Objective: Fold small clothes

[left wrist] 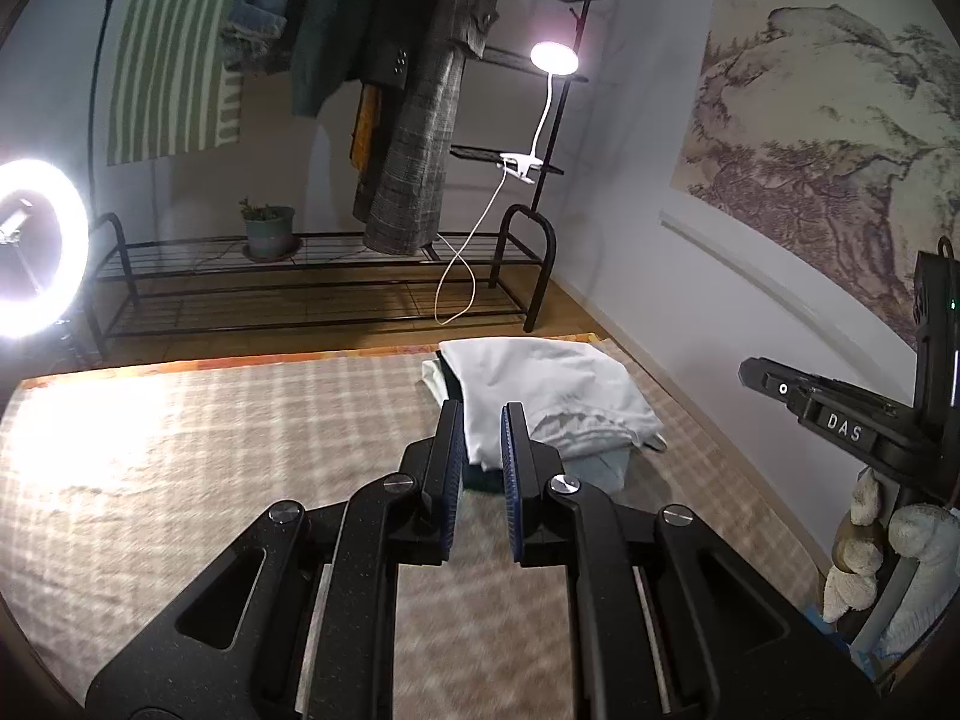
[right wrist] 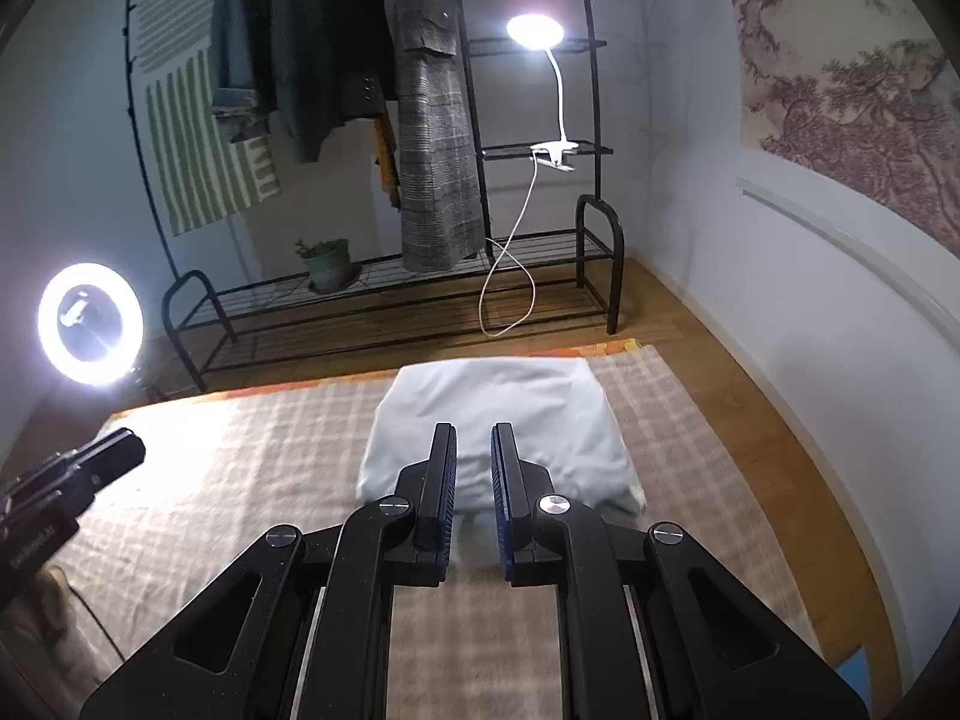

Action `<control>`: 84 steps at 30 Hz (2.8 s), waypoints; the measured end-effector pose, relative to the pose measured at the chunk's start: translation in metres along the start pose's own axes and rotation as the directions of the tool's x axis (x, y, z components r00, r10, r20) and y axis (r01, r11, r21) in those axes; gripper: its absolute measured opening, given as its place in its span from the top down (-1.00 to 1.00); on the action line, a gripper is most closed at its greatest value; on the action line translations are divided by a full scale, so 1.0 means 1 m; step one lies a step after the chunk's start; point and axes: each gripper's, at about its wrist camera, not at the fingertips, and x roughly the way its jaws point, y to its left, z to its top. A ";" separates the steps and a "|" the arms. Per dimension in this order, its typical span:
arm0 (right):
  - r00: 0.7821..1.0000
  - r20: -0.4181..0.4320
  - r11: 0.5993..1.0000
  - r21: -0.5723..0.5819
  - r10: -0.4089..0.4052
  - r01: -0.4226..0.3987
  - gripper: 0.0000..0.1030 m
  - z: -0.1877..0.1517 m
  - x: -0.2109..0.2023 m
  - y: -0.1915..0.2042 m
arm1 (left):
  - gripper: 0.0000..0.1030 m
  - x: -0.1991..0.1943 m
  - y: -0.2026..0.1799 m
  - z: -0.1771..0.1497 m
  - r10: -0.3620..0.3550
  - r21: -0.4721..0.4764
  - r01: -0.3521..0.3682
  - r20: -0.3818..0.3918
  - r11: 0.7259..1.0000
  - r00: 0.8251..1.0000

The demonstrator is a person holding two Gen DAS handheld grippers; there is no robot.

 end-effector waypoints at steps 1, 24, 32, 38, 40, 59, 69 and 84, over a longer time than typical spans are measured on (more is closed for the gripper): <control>1.000 0.004 1.000 -0.008 0.000 0.000 0.80 -0.006 -0.010 0.006 | 0.81 -0.009 0.001 -0.003 0.001 0.006 -0.001 0.006 1.000 1.000; 0.999 0.043 0.998 0.061 -0.009 0.006 0.58 -0.098 -0.081 0.064 | 0.53 -0.104 0.020 -0.097 0.003 0.087 -0.004 0.015 0.996 1.000; 0.997 0.074 0.998 0.063 -0.036 0.032 0.04 -0.102 -0.074 0.065 | -0.20 -0.108 0.024 -0.101 -0.001 0.092 -0.003 0.051 0.996 0.999; 0.992 0.111 0.996 0.068 -0.063 0.056 -0.49 -0.102 -0.075 0.066 | -0.59 -0.114 0.022 -0.099 0.005 0.108 -0.014 0.084 0.994 0.996; 0.988 0.130 0.995 0.069 -0.078 0.069 -0.51 -0.103 -0.077 0.066 | -0.63 -0.115 0.022 -0.099 0.011 0.109 -0.021 0.090 0.994 0.996; 0.987 0.123 0.995 0.037 -0.100 0.096 -0.59 -0.106 -0.069 0.076 | -0.82 -0.112 0.023 -0.104 0.033 0.120 -0.041 0.074 0.992 0.997; 0.986 0.119 0.993 0.038 -0.119 0.116 -0.59 -0.105 -0.067 0.074 | -0.84 -0.111 0.022 -0.104 0.033 0.135 -0.044 0.081 0.990 0.996; 0.986 0.120 0.993 0.033 -0.115 0.111 -0.60 -0.103 -0.066 0.080 | -0.84 -0.113 0.021 -0.103 0.033 0.137 -0.045 0.091 0.990 0.995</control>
